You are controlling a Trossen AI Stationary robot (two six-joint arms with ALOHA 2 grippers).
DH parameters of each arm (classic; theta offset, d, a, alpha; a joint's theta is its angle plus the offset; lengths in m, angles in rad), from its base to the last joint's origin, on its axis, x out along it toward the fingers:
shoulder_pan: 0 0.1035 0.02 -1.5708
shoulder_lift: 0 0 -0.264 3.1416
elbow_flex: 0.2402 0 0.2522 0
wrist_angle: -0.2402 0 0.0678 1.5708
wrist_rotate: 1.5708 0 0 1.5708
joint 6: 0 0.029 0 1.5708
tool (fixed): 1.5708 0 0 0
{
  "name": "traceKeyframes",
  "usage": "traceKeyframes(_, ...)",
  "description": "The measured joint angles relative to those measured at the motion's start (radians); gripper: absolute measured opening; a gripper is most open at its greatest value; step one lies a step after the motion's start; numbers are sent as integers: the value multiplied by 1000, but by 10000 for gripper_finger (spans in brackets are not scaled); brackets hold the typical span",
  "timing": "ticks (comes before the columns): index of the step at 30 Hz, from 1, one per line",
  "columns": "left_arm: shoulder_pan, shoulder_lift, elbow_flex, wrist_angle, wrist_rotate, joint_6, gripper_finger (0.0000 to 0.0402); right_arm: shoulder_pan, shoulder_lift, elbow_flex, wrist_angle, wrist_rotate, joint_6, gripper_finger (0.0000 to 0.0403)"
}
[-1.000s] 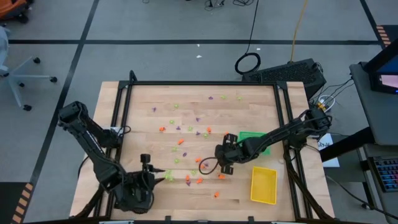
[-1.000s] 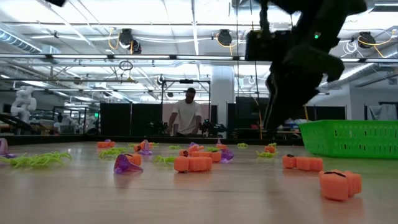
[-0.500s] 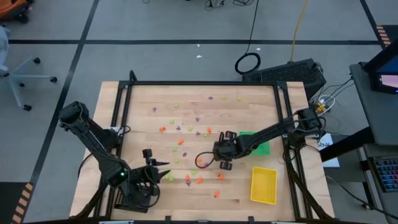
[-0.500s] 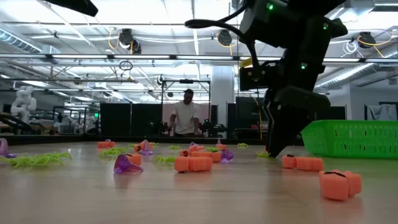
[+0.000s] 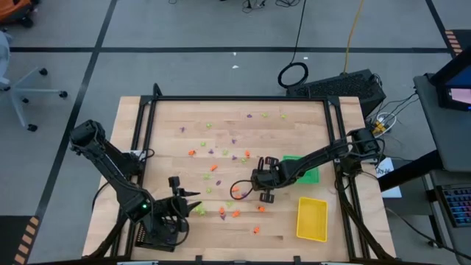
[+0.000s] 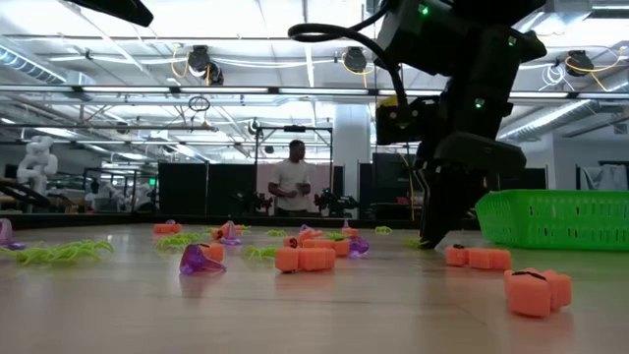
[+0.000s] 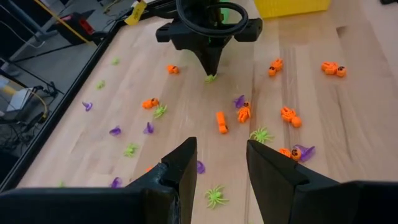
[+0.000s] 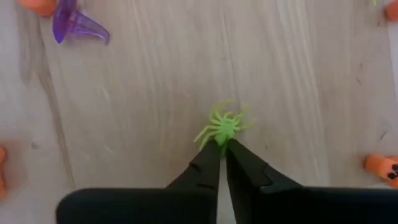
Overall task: Sort Halloween decoration
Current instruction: Put the purple witch hat toy into the black bin, then put the green spider toy into the yellow bin
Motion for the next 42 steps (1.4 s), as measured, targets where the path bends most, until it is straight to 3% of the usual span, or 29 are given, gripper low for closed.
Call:
traceKeyframes(19, 0, 0, 0, -1, 0, -2, 138, 77, -100, -4, 18, 5, -16, 0)
traceKeyframes(29, 0, 0, 0, -1, 1, -4, 138, 122, -115, -3, 59, 28, 63, 1)
traceKeyframes(33, 0, 0, 0, -1, 0, -4, 138, 122, -108, -2, 106, 32, 36, 28)
traceKeyframes(42, 0, 0, 0, -1, -3, -5, 138, 122, -34, -2, 99, 35, -3, 132)
